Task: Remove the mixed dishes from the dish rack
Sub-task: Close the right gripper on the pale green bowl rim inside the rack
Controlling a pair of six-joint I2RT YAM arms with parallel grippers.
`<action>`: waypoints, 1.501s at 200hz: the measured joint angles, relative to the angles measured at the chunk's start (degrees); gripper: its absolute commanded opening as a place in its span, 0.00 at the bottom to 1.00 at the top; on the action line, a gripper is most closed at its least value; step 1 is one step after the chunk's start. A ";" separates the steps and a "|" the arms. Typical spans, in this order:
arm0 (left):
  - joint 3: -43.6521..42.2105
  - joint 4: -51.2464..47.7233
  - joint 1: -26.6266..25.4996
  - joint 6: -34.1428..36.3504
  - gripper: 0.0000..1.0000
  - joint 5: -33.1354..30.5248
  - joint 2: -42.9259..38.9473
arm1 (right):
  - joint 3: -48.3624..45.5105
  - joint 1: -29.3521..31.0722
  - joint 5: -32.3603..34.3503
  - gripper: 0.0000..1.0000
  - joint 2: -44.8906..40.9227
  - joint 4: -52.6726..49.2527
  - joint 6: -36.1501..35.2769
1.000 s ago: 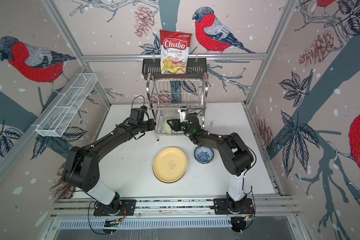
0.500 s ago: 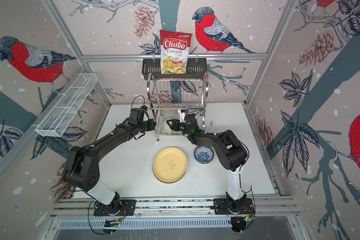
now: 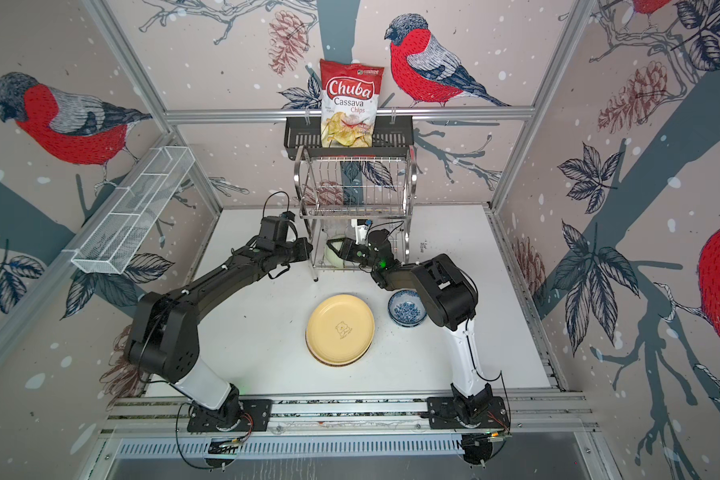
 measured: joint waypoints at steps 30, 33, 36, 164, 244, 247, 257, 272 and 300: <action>-0.13 0.20 0.02 0.00 0.01 0.13 0.00 | -1.09 -1.03 -1.95 0.23 1.77 7.08 5.18; -0.15 0.22 0.02 0.00 0.01 0.15 0.00 | -1.18 -1.11 -1.99 0.22 1.90 7.72 5.33; -0.15 0.22 0.02 0.00 0.01 0.17 0.00 | -1.27 -1.20 -2.08 0.22 2.10 8.44 5.73; -0.17 0.76 0.15 -0.04 0.01 0.87 0.31 | -2.43 -2.75 -4.44 0.06 9.49 31.21 24.79; -0.20 0.92 0.15 -0.42 0.01 1.09 0.37 | 0.11 -2.73 -2.97 0.04 12.07 37.29 32.09; -0.20 0.92 0.15 -0.42 0.01 1.09 0.37 | 0.15 -2.71 -2.97 0.04 12.09 37.33 32.13; -0.20 1.03 0.15 -0.42 0.01 1.07 0.39 | 0.26 -2.67 -2.99 0.04 12.11 37.40 32.72; -0.20 1.16 0.15 -0.42 0.01 1.07 0.42 | 0.37 -2.62 -3.02 0.03 12.11 37.33 33.40; -0.20 1.18 0.15 -0.42 0.01 1.07 0.42 | 0.37 -2.54 -3.08 0.03 11.96 36.94 34.82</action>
